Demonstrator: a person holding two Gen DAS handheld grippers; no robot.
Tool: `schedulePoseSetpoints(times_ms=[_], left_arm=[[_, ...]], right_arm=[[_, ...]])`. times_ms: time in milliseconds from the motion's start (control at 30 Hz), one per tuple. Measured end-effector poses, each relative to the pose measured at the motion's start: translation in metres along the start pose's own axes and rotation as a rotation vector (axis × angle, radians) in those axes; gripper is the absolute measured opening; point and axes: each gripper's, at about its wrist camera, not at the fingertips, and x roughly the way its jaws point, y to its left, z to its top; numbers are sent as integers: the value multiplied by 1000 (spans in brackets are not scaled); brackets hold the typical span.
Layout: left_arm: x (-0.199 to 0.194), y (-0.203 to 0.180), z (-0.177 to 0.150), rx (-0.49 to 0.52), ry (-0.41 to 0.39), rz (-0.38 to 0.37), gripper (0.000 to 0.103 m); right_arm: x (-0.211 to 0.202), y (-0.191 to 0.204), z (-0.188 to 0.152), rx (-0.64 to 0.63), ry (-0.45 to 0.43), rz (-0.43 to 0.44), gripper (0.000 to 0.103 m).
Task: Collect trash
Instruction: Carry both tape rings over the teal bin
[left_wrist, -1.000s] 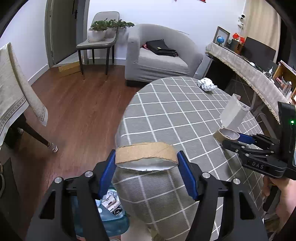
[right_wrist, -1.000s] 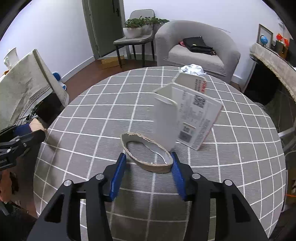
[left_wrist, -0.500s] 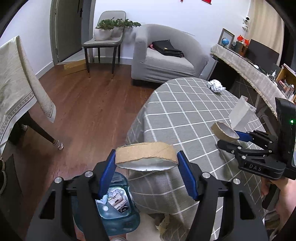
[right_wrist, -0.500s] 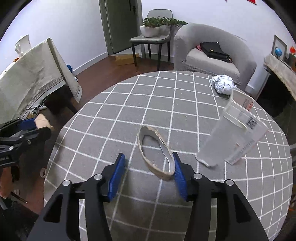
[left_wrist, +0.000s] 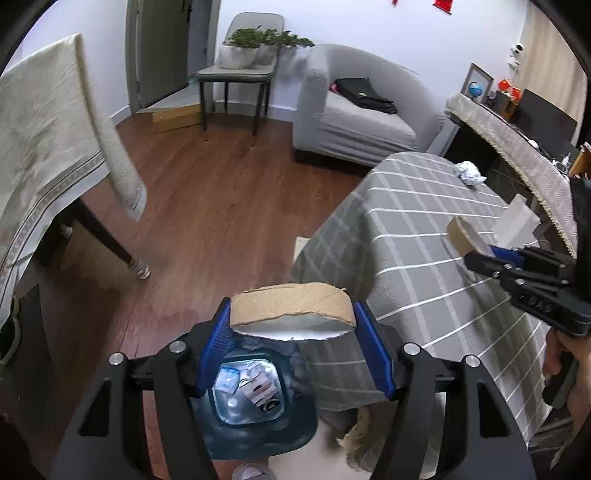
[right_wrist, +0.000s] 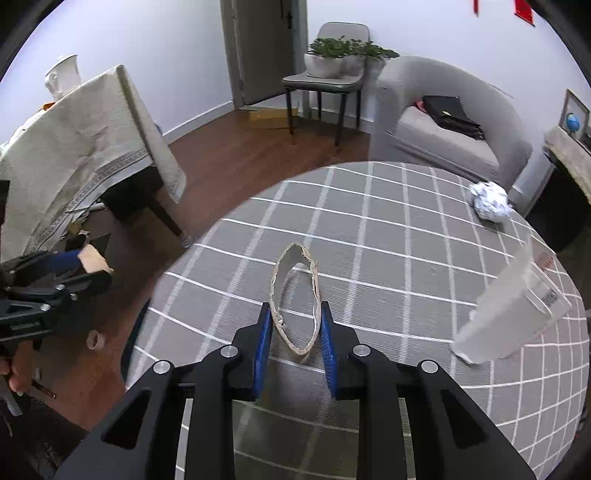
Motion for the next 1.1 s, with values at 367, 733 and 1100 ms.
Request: schedulePoseSetpoints(times_ms=[367, 733, 1100], left_arm=[[21, 48, -40, -51, 113, 54, 68], [58, 70, -82, -39, 234, 88, 68], [70, 101, -95, -50, 275, 127, 70]], right_arm=[[-8, 59, 2, -46, -4, 128, 25], [9, 120, -3, -122, 61, 205, 25], [39, 153, -6, -165, 144, 243, 25]])
